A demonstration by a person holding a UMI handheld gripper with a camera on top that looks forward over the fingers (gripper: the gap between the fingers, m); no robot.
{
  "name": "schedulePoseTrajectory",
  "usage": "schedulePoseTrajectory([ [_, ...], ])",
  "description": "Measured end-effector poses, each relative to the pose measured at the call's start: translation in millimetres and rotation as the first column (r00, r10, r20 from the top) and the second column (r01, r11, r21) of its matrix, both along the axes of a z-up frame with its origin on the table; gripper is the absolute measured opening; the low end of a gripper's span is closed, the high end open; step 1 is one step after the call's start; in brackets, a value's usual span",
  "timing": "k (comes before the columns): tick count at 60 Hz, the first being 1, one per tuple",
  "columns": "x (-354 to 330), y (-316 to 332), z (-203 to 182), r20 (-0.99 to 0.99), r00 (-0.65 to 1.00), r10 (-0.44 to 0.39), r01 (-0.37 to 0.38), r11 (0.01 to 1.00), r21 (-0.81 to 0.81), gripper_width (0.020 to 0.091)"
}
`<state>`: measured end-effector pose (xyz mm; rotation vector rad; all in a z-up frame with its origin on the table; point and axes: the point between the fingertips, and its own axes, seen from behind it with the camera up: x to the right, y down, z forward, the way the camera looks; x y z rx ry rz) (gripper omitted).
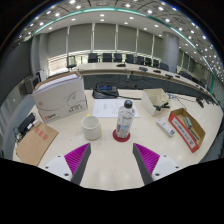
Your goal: Pour water
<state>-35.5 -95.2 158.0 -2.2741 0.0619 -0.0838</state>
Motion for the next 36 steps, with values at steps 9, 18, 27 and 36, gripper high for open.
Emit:
schedulePoseTrajectory([
  [9,-45,-60,25,-0.021,1.0,0.0,0.0,1.0,-0.02,0.0862],
  [18,-69,-94,40,-0.013,1.0,0.01,-0.01,1.0,-0.011,0.0861],
  [27,-78,-108,44,0.022,1.0,0.016,-0.016,1.0,-0.017,0.086],
  [36,-81,-110,49,0.047,0.999,0.024,-0.023,1.0,-0.011,0.0862],
])
